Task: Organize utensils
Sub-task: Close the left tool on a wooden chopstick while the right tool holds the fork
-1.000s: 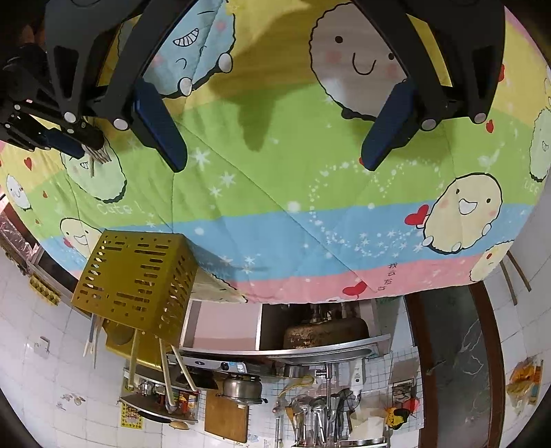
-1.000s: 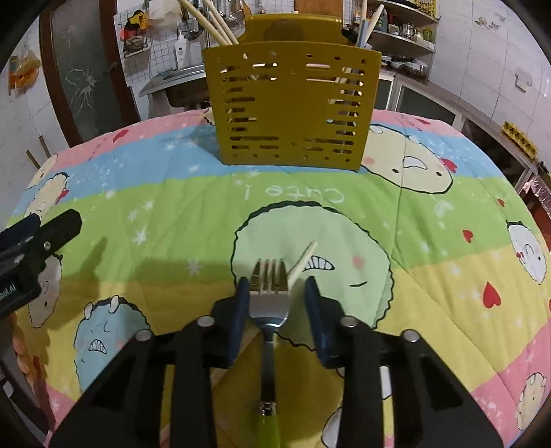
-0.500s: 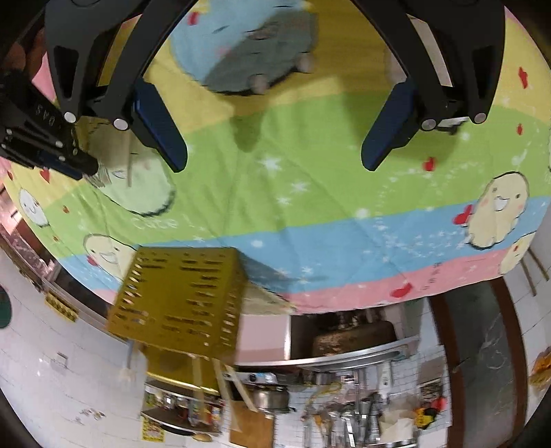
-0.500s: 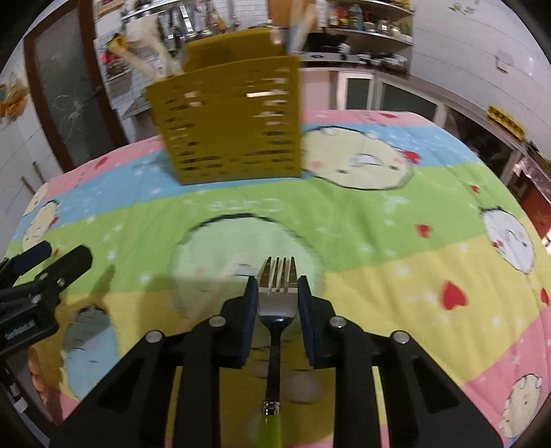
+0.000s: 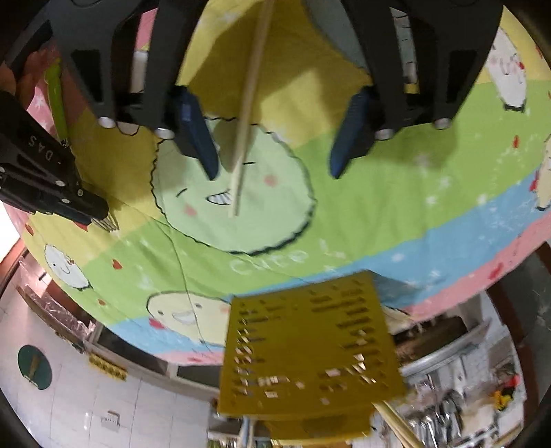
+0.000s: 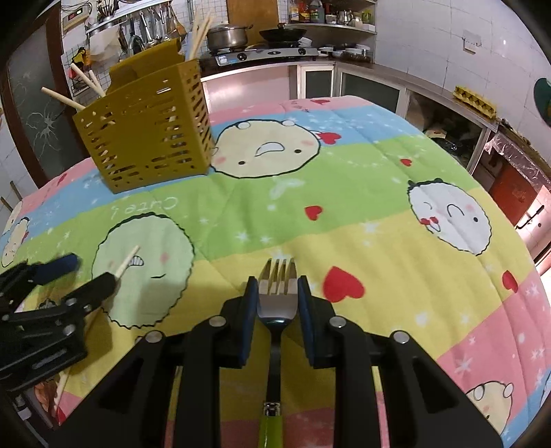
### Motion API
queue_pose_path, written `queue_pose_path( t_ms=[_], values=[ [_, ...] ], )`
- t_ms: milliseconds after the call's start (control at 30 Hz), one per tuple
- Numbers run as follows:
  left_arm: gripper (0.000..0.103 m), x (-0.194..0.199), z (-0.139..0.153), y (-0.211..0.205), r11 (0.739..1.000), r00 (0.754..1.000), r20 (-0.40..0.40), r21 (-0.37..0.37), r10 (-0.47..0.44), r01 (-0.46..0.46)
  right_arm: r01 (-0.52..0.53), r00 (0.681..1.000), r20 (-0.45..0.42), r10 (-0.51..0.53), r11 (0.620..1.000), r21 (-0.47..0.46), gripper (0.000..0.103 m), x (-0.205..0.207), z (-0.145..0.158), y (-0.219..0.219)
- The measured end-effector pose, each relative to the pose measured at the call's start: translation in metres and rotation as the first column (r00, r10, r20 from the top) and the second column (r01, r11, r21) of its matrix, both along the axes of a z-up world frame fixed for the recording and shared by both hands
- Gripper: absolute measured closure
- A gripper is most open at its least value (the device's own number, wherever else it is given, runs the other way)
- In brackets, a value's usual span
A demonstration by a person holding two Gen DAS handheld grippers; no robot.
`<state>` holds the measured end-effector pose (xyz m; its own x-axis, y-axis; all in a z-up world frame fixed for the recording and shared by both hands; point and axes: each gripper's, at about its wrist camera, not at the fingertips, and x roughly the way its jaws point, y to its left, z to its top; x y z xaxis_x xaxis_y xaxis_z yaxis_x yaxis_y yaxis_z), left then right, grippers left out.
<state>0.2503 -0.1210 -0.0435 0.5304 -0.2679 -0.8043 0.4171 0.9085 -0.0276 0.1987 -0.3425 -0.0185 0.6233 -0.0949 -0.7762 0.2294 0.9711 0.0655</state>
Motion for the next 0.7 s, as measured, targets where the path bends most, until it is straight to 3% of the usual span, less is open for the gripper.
queue_pose_path(
  t_ms=[100, 200, 367, 500, 700],
  values=[
    [0.051, 0.004, -0.002, -0.006, 1.000, 1.000, -0.011, -0.008, 0.005, -0.005, 0.002, 1.000, -0.004, -0.002, 1.000, 0.012, 0.079, 0.001, -0.002, -0.004],
    [0.069, 0.008, -0.004, -0.014, 1.000, 1.000, -0.028, -0.011, -0.004, 0.004, -0.002, 1.000, -0.012, 0.002, 1.000, 0.008, 0.079, 0.004, -0.005, -0.003],
    [0.082, 0.013, -0.007, -0.022, 1.000, 0.999, -0.034, 0.012, -0.009, 0.009, 0.001, 0.999, -0.050, 0.000, 1.000, 0.019, 0.079, 0.015, -0.009, -0.004],
    [0.098, 0.022, -0.006, -0.018, 1.000, 0.999, -0.047, -0.001, -0.001, 0.001, 0.000, 0.995, -0.102, 0.001, 1.000, 0.009, 0.079, 0.025, -0.007, -0.003],
    [0.099, 0.027, 0.000, -0.009, 0.999, 0.999, -0.049, -0.033, 0.023, -0.025, 0.002, 0.995, -0.100, 0.000, 1.000, 0.022, 0.080, 0.024, 0.001, -0.003]
  ],
)
